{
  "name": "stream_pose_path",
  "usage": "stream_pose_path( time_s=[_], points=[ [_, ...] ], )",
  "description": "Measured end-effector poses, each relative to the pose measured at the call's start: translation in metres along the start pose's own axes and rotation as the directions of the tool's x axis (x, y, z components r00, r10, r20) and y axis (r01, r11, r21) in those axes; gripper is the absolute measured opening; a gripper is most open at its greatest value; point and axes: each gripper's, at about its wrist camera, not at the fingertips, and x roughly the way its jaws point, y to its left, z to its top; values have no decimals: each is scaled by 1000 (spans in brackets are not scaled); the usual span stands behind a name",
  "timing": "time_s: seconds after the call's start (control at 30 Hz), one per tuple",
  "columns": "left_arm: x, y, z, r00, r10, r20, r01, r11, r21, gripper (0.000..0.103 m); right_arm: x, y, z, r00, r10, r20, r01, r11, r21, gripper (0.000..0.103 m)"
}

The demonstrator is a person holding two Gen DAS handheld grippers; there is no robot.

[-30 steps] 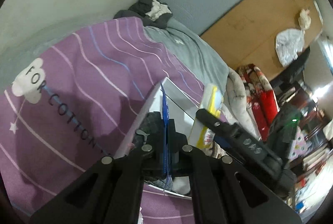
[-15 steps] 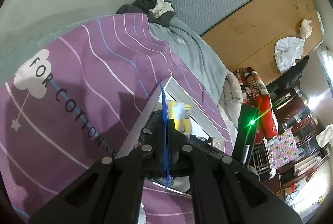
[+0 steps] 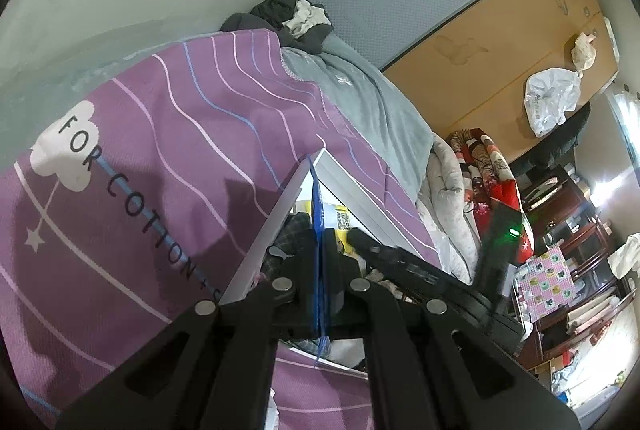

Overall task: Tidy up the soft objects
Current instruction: 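Lower the yellow packet into the box with the right gripper while the left gripper carries the blue packet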

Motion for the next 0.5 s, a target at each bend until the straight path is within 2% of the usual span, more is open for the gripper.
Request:
stream_pose_path(
  time_s=[0.1, 0.17, 0.23, 0.37, 0.5],
  points=[
    [1, -2, 0, 1000, 1, -2, -1, 1000, 2, 2, 20, -4, 2, 996, 84, -42, -82, 995, 51, 8],
    [1, -2, 1, 1000, -1, -3, 1, 1000, 1, 2, 30, -2, 1, 995, 68, -72, -66, 997, 31, 2],
    [1, -1, 1, 1000, -7, -4, 7, 1000, -5, 2, 31, -1, -2, 994, 61, -94, -60, 998, 12, 1],
    [0, -2, 1, 1000, -6, -7, 6, 1000, -1, 2, 31, -7, -6, 985, 79, -155, -72, 996, 48, 0],
    [0, -3, 2, 1000, -4, -4, 4, 1000, 8, 2, 26, -3, -13, 985, 22, -172, -21, 1000, 9, 0]
  ],
)
